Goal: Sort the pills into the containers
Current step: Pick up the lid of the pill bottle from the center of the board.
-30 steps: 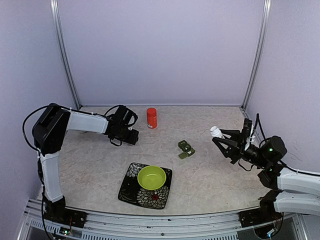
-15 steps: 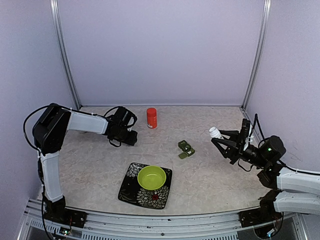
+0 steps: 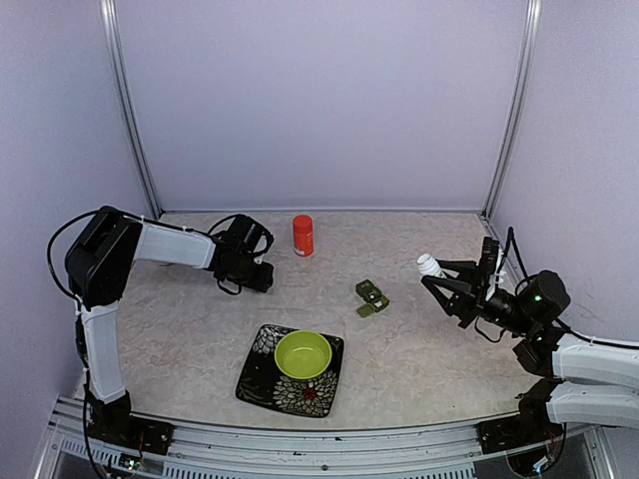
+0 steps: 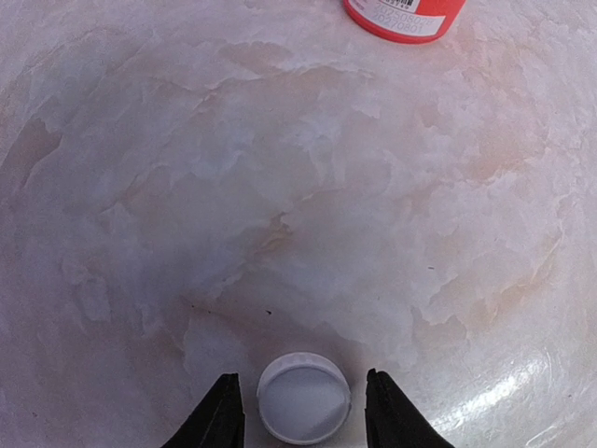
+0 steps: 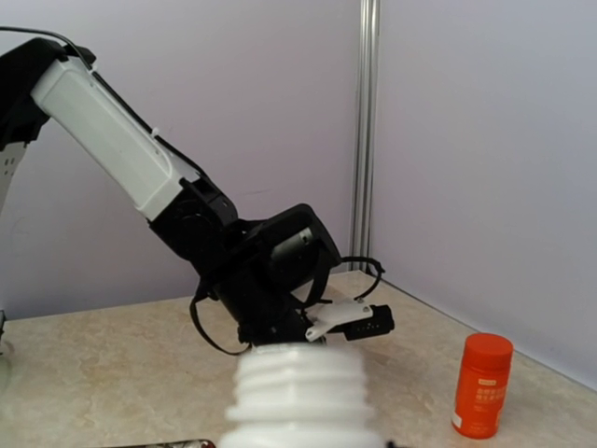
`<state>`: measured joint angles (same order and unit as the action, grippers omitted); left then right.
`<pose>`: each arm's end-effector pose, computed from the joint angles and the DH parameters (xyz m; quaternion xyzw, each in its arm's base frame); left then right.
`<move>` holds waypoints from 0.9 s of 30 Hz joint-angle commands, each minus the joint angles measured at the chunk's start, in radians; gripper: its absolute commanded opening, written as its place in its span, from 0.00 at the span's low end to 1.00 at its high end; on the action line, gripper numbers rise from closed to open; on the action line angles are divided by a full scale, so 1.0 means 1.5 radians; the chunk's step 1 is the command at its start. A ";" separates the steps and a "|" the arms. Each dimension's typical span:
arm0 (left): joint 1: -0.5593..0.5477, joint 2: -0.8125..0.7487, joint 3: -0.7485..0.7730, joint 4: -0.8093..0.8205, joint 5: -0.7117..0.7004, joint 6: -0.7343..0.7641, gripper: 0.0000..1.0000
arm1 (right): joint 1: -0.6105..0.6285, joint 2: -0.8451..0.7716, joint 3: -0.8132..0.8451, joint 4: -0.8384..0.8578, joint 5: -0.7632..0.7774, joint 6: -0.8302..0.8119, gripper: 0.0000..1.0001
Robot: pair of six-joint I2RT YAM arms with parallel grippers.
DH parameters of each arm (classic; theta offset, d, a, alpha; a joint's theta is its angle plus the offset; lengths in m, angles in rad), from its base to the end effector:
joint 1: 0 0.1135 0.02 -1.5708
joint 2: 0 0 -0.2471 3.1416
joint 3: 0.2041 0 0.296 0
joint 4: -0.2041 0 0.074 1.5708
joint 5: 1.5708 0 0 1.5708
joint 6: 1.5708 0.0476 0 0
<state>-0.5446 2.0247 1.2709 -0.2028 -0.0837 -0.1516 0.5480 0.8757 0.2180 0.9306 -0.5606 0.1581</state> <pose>0.3876 -0.2301 0.0817 0.1735 0.9365 -0.0655 0.2975 0.1899 0.1455 0.2044 -0.3287 0.5271 0.4216 0.6606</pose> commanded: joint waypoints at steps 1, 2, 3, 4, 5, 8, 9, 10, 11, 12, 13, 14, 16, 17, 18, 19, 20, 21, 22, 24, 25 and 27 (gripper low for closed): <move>0.003 0.005 -0.013 0.007 0.008 -0.003 0.45 | 0.005 0.003 0.017 0.002 0.005 0.003 0.00; 0.003 0.003 -0.015 0.008 0.008 -0.003 0.45 | 0.005 0.003 0.017 0.001 0.005 0.003 0.00; 0.003 0.002 -0.017 0.009 0.008 -0.002 0.45 | 0.005 0.003 0.017 0.002 0.006 0.003 0.00; 0.003 0.001 -0.019 0.009 0.006 -0.002 0.44 | 0.005 0.004 0.017 0.002 0.006 0.002 0.00; 0.003 0.000 -0.019 0.010 0.006 -0.002 0.44 | 0.005 0.006 0.018 0.002 0.007 0.003 0.00; 0.004 0.000 -0.021 0.013 0.008 -0.003 0.42 | 0.005 0.009 0.019 0.002 0.007 0.004 0.00; 0.002 0.000 -0.022 0.014 0.009 -0.003 0.41 | 0.005 0.009 0.019 0.002 0.006 0.004 0.00; 0.002 0.000 -0.022 0.015 0.009 -0.003 0.40 | 0.005 0.010 0.020 0.002 0.007 0.004 0.00; 0.002 -0.001 -0.023 0.017 0.010 -0.004 0.40 | 0.005 0.010 0.020 0.001 0.007 0.004 0.00; 0.001 -0.001 -0.023 0.017 0.009 -0.003 0.39 | 0.005 0.011 0.020 0.001 0.007 0.004 0.00; 0.001 -0.001 -0.023 0.018 0.010 -0.002 0.39 | 0.005 0.012 0.020 0.000 0.007 0.004 0.00; 0.000 -0.002 -0.023 0.020 0.010 -0.002 0.38 | 0.005 0.013 0.020 -0.001 0.007 0.004 0.00; -0.001 -0.003 -0.024 0.021 0.009 -0.001 0.39 | 0.005 0.013 0.021 -0.001 0.007 0.005 0.00; 0.000 -0.004 -0.023 0.022 0.009 -0.001 0.39 | 0.005 0.012 0.021 -0.001 0.007 0.005 0.00; -0.001 -0.005 -0.024 0.023 0.009 -0.002 0.39 | 0.005 0.013 0.021 -0.003 0.007 0.005 0.00; -0.001 -0.007 -0.023 0.023 0.008 -0.001 0.39 | 0.005 0.013 0.021 -0.003 0.007 0.004 0.00; -0.001 -0.008 -0.024 0.024 0.008 -0.002 0.40 | 0.005 0.013 0.023 -0.004 0.008 0.003 0.00; -0.001 -0.008 -0.023 0.024 0.008 -0.002 0.40 | 0.005 0.013 0.022 -0.005 0.008 0.003 0.00; -0.001 -0.009 -0.023 0.024 0.008 -0.002 0.40 | 0.005 0.014 0.022 -0.005 0.009 0.003 0.00; -0.002 -0.010 -0.025 0.025 0.008 -0.003 0.40 | 0.005 0.016 0.023 -0.006 0.008 0.003 0.00; -0.003 -0.010 -0.025 0.025 0.008 -0.003 0.40 | 0.005 0.018 0.024 -0.006 0.008 0.004 0.00; -0.003 -0.009 -0.025 0.025 0.009 -0.002 0.40 | 0.005 0.019 0.025 -0.006 0.007 0.004 0.00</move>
<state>-0.5449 2.0247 1.2503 -0.1871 -0.0818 -0.1528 0.5480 0.8963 0.2192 0.9249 -0.5571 0.1581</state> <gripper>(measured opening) 0.399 0.323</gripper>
